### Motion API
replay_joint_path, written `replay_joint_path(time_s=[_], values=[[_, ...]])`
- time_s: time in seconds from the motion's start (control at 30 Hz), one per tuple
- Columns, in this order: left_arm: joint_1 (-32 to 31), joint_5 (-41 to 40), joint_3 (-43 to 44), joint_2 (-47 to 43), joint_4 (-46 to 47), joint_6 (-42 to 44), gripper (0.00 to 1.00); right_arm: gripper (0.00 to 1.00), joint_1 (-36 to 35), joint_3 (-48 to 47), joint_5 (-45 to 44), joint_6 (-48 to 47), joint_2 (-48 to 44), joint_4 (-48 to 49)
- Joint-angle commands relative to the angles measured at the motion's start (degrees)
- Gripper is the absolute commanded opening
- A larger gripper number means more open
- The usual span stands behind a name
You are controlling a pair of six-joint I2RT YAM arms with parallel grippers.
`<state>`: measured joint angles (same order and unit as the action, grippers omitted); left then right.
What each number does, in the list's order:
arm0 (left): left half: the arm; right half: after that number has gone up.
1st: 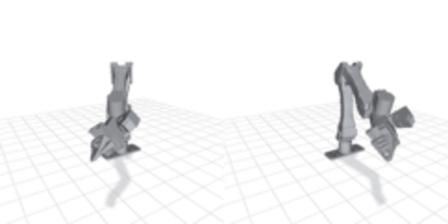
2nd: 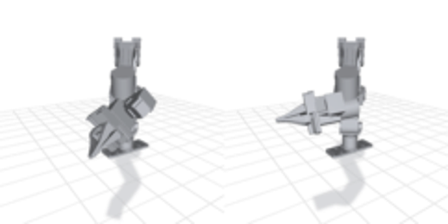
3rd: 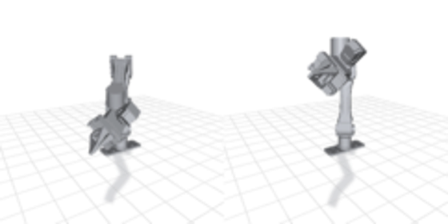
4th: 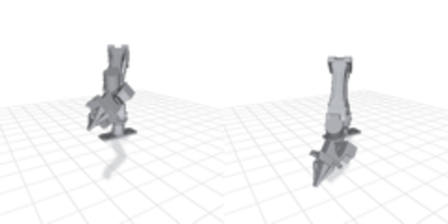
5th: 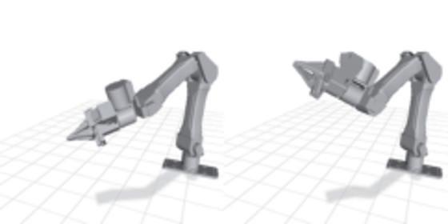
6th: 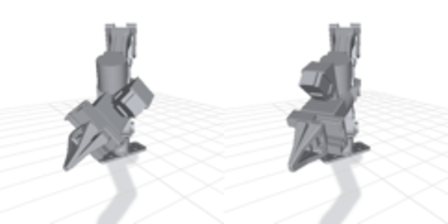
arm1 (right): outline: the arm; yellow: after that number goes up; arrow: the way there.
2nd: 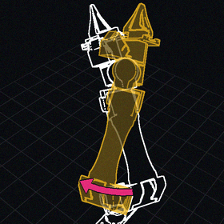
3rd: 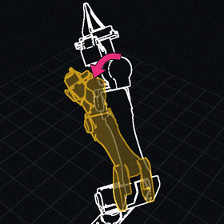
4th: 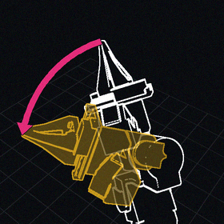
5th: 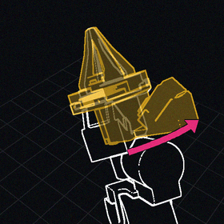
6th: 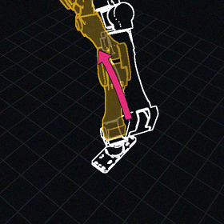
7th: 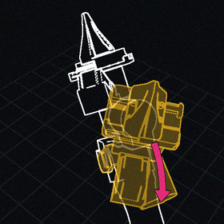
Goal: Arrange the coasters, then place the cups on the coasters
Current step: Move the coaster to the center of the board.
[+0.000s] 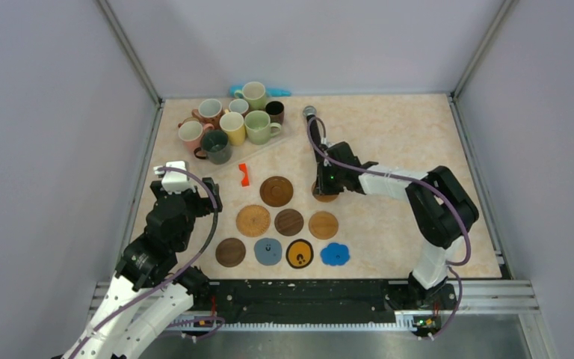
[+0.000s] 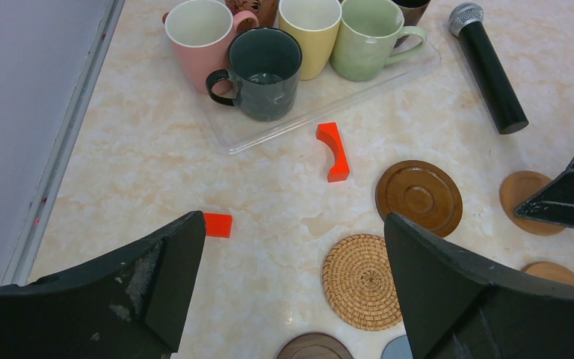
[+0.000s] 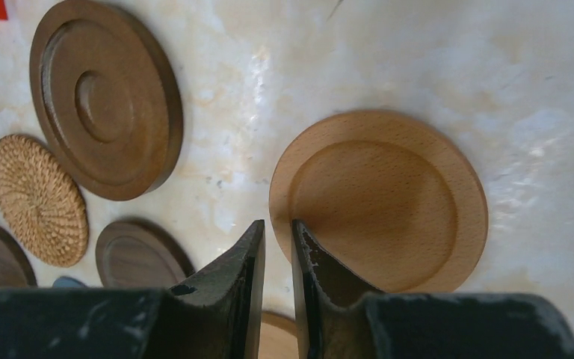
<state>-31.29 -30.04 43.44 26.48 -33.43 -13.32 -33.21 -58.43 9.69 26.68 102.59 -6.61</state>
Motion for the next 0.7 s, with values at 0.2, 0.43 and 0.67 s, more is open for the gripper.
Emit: replay_joint_path(time_s=[0.2, 0.43, 0.67], values=[[-0.1, -0.3, -0.2, 0.0, 2.2, 0.7, 0.94, 0.2, -5.3, 0.6, 1.8, 2.6, 2.4, -0.8], [-0.1, -0.3, -0.2, 0.1, 2.2, 0.8, 0.94, 0.2, -6.6, -1.7, 2.0, 2.8, 4.6, -0.5], [-0.2, -0.3, -0.1, 0.3, 2.2, 0.8, 0.94, 0.2, -7.1, -4.5, 2.0, 2.7, 7.0, -0.7]])
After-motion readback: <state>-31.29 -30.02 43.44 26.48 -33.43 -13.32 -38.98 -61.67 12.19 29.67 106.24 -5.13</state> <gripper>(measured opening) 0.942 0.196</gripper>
